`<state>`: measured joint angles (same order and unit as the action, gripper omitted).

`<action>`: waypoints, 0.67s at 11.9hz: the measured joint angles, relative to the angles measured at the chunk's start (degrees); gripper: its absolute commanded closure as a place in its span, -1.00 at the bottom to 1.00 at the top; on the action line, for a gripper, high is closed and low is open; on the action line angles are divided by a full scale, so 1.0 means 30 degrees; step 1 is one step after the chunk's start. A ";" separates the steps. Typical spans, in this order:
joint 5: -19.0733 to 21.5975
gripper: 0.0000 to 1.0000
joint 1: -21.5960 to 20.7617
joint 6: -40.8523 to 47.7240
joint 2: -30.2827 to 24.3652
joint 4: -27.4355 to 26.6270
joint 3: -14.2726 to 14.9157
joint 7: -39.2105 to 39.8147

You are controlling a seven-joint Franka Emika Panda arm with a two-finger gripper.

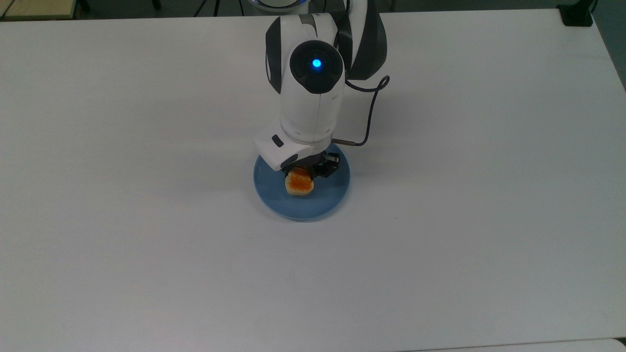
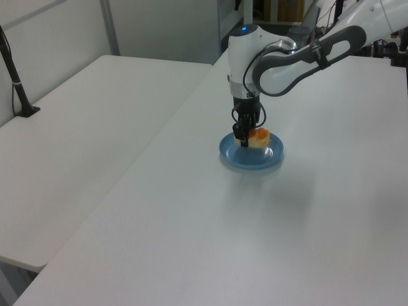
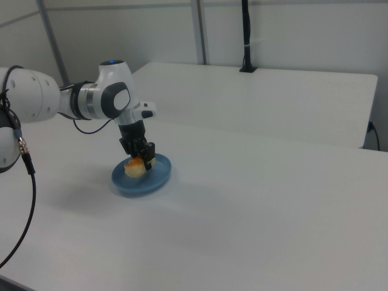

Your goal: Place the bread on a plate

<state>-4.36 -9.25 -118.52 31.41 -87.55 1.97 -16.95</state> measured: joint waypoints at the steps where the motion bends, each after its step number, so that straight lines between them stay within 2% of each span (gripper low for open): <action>1: 0.0213 -0.22 -0.0113 -0.0438 0.0225 -0.0045 0.0000 -0.0462; 2: 0.0303 -0.25 -0.0156 -0.1020 0.0534 -0.0064 0.0001 -0.0691; 3: 0.0307 -0.83 -0.0159 -0.1508 0.0811 -0.0064 0.0002 -0.0783; 4: 0.0307 -1.00 -0.0159 -0.1833 0.0989 -0.0064 0.0002 -0.0802; 8: 0.0301 -1.00 -0.0162 -0.1689 0.0603 0.0157 0.0016 -0.0003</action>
<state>-3.46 -9.73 -123.59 33.22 -87.08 2.02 -16.96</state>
